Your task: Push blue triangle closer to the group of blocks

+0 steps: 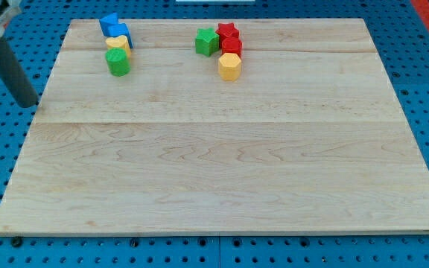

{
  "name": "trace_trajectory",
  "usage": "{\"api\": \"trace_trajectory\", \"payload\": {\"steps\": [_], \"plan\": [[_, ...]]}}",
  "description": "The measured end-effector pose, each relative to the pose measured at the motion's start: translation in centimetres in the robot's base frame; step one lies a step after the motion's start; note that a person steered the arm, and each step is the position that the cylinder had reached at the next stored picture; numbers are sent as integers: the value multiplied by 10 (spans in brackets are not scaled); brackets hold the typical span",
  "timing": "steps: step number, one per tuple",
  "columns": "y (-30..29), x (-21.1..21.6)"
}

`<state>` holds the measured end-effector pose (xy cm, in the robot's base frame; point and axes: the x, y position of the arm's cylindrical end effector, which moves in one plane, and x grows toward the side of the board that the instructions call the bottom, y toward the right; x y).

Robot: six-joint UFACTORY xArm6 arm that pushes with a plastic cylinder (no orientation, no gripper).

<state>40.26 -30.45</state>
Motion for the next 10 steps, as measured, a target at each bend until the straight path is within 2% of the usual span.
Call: {"api": "trace_trajectory", "payload": {"steps": [1, 3, 4, 6, 7, 8, 9, 10], "plan": [[6, -59], [77, -184], [98, -211], [121, -211], [179, -186], [201, -134], [193, -121], [188, -149]]}}
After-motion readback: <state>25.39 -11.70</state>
